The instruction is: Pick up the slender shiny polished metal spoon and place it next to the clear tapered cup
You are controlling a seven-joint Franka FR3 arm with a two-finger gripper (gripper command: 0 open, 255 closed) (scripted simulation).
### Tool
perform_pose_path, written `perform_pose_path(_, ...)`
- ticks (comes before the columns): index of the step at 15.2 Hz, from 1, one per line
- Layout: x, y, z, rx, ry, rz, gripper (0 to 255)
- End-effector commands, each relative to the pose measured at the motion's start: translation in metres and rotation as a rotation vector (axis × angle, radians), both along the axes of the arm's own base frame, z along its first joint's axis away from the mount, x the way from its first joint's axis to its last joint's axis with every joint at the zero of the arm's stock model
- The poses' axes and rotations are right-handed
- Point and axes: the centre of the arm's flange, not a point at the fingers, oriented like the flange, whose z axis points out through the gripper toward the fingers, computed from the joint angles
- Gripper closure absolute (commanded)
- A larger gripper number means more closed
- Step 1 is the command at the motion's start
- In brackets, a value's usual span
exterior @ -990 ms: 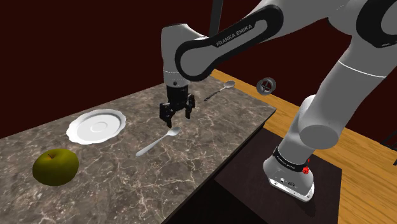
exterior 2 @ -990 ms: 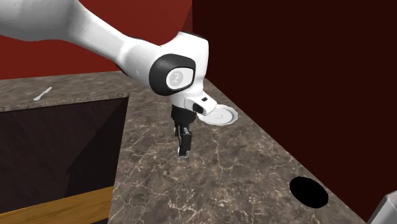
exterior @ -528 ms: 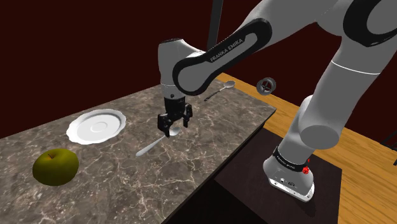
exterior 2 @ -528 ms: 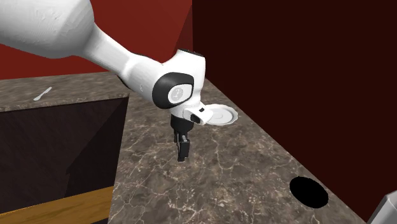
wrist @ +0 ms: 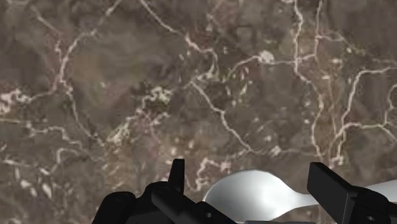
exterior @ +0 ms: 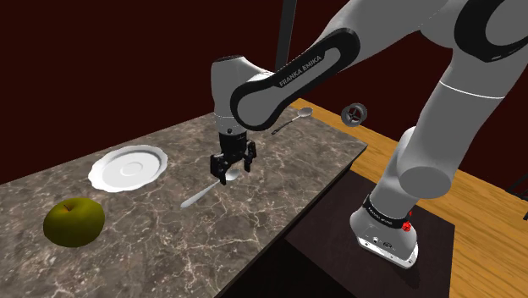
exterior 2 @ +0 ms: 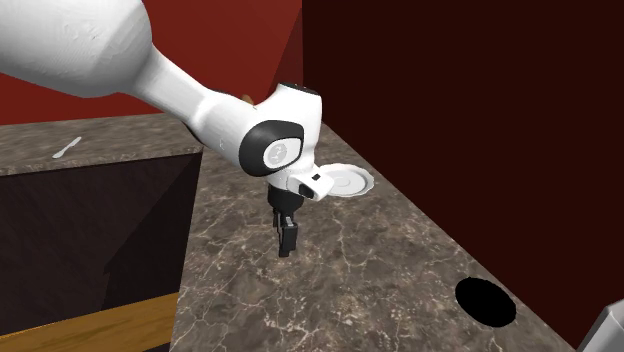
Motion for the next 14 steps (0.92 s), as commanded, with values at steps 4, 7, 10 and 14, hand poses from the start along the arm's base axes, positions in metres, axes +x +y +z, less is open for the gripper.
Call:
perform_pose_path(4,0.000,0.000,0.000,0.000,0.000,0.000,255)
perform_pose_path(7,0.000,0.000,0.000,0.000,0.000,0.000,255)
perform_pose_path(10,0.000,0.000,0.000,0.000,0.000,0.000,255)
perform_pose_path(14,0.000,0.000,0.021,0.000,0.000,0.000,255)
